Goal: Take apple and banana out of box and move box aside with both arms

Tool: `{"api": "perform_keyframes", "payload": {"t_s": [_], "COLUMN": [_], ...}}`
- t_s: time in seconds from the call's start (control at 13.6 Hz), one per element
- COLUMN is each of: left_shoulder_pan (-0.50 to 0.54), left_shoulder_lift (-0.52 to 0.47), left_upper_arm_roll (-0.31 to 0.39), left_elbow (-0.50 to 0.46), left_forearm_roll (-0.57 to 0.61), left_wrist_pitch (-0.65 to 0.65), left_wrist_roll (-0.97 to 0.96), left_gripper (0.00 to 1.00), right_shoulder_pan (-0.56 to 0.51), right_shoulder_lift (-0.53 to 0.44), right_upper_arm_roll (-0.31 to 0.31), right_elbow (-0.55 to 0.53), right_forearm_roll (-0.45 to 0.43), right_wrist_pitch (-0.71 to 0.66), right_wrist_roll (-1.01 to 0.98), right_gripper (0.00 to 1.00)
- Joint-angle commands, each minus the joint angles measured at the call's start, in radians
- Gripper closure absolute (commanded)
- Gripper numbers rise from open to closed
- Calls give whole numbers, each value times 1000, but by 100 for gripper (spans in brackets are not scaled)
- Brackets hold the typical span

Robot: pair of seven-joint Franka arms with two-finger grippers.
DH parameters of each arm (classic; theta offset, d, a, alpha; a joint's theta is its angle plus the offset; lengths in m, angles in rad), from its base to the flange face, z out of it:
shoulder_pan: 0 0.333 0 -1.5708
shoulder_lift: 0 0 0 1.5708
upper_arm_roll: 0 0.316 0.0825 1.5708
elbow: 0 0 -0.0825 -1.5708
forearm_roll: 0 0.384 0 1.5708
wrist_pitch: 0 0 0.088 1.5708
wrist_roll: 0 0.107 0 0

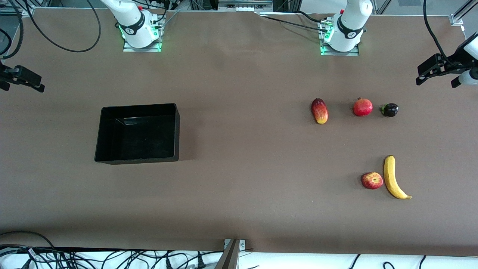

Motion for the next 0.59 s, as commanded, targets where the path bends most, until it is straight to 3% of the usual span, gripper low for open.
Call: {"api": "perform_keyframes", "payload": {"t_s": [0.0,0.3,0.52], "left_shoulder_pan": [-7,-5,-4], "left_shoulder_lift": [6,6,14], "left_upper_arm_roll": [10,10,10], "left_elbow": [0,2,17], "left_forearm_roll": [-23,-27,-27], "left_wrist_pitch": [12,12,11], "left_wrist_roll": [21,21,19], "left_gripper": [0,0,0], "right_shoulder_pan": [-2,-6,-5], "right_shoulder_lift": [-18,-5,-5], "right_upper_arm_roll": [3,-24,-25], "right_elbow": [-34,-32,-32], "right_forearm_roll": [-10,82,73], "right_wrist_pitch": [34,41,40], "right_wrist_roll": [17,15,12], "right_gripper": [0,0,0]}}
